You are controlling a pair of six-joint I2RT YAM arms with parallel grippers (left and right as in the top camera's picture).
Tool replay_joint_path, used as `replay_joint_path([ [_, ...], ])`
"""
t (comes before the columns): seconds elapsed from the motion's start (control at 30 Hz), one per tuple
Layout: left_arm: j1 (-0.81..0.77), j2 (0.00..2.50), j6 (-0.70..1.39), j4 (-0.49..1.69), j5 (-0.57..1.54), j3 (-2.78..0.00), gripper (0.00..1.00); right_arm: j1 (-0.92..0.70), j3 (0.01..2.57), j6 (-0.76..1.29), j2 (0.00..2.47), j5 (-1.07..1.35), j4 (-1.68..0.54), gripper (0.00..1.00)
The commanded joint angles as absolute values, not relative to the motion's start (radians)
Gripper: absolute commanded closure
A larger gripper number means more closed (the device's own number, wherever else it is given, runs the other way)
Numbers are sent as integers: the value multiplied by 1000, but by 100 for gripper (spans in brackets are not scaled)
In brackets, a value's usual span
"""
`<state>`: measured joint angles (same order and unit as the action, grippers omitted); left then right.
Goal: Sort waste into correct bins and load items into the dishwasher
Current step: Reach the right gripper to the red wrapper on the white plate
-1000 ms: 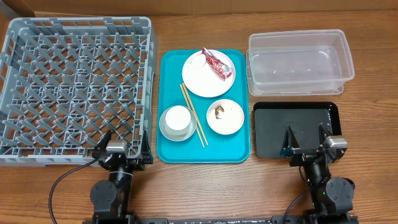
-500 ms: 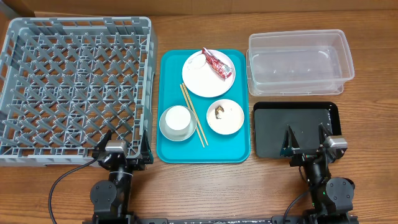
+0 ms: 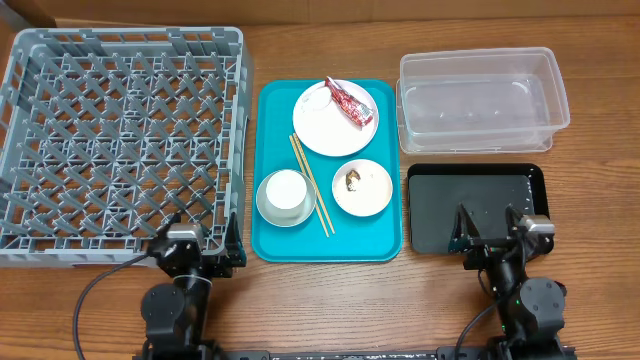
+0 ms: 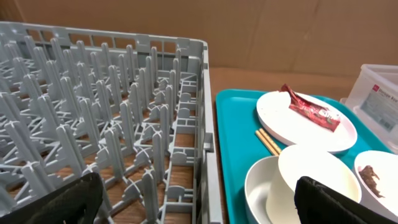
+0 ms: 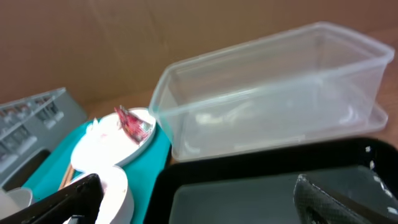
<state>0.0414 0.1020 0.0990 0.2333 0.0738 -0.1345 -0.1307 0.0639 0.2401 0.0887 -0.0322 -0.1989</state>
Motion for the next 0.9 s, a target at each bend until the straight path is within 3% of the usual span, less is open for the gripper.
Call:
replay_joint_path([
  [0.0, 46, 195, 112, 260, 84, -255, 0, -128, 180, 267, 146, -16, -216, 0],
  [0.47, 46, 773, 108, 743, 104, -825, 0, -128, 673, 258, 692, 99, -454, 0],
  [0.87, 46, 995, 112, 978, 171, -988, 0, -128, 1204, 148, 1194, 204, -949, 0],
])
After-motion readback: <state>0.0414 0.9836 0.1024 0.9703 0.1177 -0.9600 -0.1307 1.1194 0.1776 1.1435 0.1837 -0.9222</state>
